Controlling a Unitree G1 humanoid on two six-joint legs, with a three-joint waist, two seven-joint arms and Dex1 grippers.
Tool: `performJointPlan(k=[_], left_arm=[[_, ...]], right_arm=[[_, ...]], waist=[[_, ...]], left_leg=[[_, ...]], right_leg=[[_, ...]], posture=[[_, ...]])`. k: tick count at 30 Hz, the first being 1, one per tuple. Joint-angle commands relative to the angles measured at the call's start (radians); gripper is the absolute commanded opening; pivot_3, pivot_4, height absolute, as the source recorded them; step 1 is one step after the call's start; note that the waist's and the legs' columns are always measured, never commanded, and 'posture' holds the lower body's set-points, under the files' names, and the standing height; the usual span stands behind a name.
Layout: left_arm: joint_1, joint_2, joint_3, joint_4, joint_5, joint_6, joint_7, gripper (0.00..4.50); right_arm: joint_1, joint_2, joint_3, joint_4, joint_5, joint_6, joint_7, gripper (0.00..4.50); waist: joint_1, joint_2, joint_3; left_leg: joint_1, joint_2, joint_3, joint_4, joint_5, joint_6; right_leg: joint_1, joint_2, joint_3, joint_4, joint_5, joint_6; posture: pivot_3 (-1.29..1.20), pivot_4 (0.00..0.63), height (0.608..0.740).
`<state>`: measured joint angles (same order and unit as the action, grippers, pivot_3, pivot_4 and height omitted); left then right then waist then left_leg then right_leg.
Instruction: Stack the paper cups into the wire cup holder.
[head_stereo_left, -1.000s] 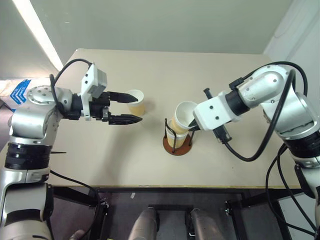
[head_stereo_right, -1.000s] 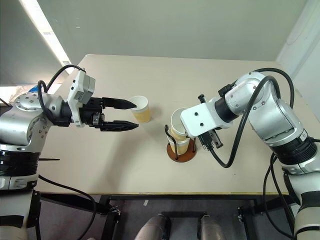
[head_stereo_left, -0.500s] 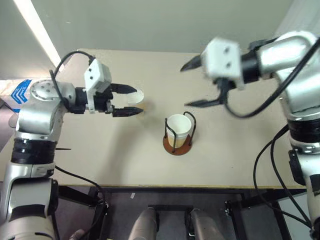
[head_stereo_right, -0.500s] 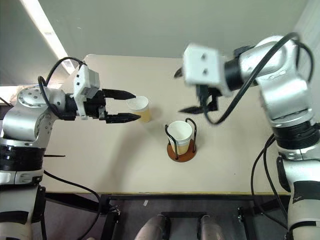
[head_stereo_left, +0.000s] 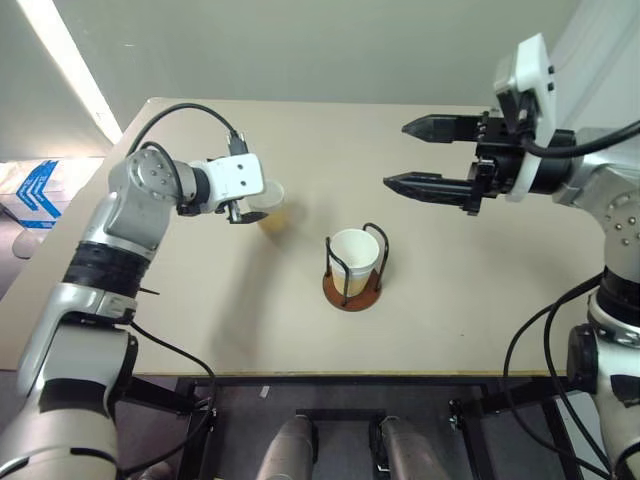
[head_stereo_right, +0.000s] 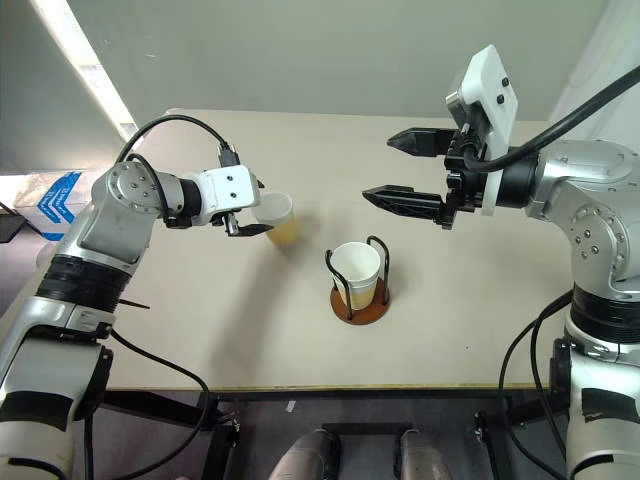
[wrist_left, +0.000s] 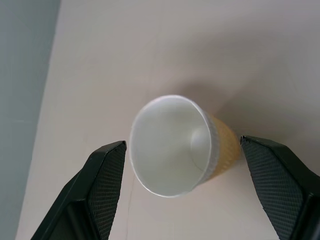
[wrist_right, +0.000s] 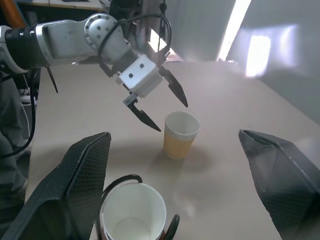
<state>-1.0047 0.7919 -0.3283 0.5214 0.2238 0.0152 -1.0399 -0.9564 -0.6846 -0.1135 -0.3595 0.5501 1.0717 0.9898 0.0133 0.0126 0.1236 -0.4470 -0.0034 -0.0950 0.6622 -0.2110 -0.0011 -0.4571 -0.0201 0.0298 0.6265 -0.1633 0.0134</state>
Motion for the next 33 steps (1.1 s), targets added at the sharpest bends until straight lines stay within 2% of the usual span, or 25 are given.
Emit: performJointPlan(k=[1, 5, 10, 13, 16, 26, 33], left_arm=[[-0.042, -0.013, -0.003, 0.037, 0.032, -0.048, 0.0, 4.02], [-0.068, -0.048, -0.009, 0.137, 0.057, -0.088, 0.016, 4.02], [-0.146, -0.101, -0.052, 0.351, 0.139, -0.188, 0.098, 4.02], [-0.184, -0.125, -0.063, 0.437, 0.163, -0.233, 0.118, 4.02], [-0.205, -0.144, -0.073, 0.493, 0.175, -0.279, 0.118, 3.45], [-0.237, -0.162, -0.059, 0.574, 0.157, -0.357, 0.015, 0.06], [-0.264, -0.135, -0.047, 0.574, 0.148, -0.38, -0.065, 0.06]], right_arm=[[0.001, -0.029, -0.046, -0.023, 0.04, -0.014, -0.031, 4.32], [0.033, -0.047, -0.048, -0.027, 0.059, -0.055, -0.043, 4.32], [0.062, -0.067, -0.042, -0.036, 0.074, -0.091, -0.057, 4.32], [0.068, -0.076, -0.043, -0.039, 0.089, -0.096, -0.062, 4.32], [0.084, -0.087, -0.046, -0.047, 0.104, -0.112, -0.061, 4.35], [0.149, -0.096, -0.074, -0.046, 0.165, -0.199, -0.034, 4.35], [0.181, -0.107, -0.082, -0.034, 0.183, -0.258, -0.023, 4.35]], waist=[[0.0, 0.0, 0.0], [0.004, 0.0, 0.0], [0.006, 0.0, 0.0], [0.006, 0.0, 0.0], [0.006, 0.0, 0.0], [0.009, 0.0, 0.0], [0.008, 0.0, 0.0]], left_leg=[[0.0, 0.0, 0.0, 0.0, 0.0, 0.0], [0.0, 0.0, 0.0, 0.0, 0.0, 0.0], [-0.002, 0.0, -0.001, 0.002, 0.0, 0.0], [-0.003, 0.0, 0.0, 0.002, 0.0, 0.001], [-0.004, 0.0, 0.0, 0.002, 0.0, 0.001], [-0.005, -0.001, 0.0, 0.004, 0.0, 0.001], [-0.006, -0.001, 0.0, 0.004, 0.0, 0.002]], right_leg=[[0.0, 0.0, 0.0, 0.0, 0.0, 0.0], [0.0, 0.0, 0.0, 0.0, 0.0, 0.001], [0.0, 0.0, 0.0, 0.0, 0.002, 0.003], [-0.001, 0.0, 0.0, -0.001, 0.006, 0.01], [-0.001, 0.0, 0.0, -0.001, 0.006, 0.01], [-0.001, 0.0, 0.0, -0.002, 0.007, 0.014], [-0.001, 0.0, 0.0, -0.002, 0.007, 0.015]], posture=[[0.0, 0.15, 0.74], [0.0, 0.15, 0.74], [0.0, 0.15, 0.74], [0.0, 0.15, 0.74], [0.0, 0.15, 0.74], [0.0, 0.15, 0.74], [0.0, 0.15, 0.74]])
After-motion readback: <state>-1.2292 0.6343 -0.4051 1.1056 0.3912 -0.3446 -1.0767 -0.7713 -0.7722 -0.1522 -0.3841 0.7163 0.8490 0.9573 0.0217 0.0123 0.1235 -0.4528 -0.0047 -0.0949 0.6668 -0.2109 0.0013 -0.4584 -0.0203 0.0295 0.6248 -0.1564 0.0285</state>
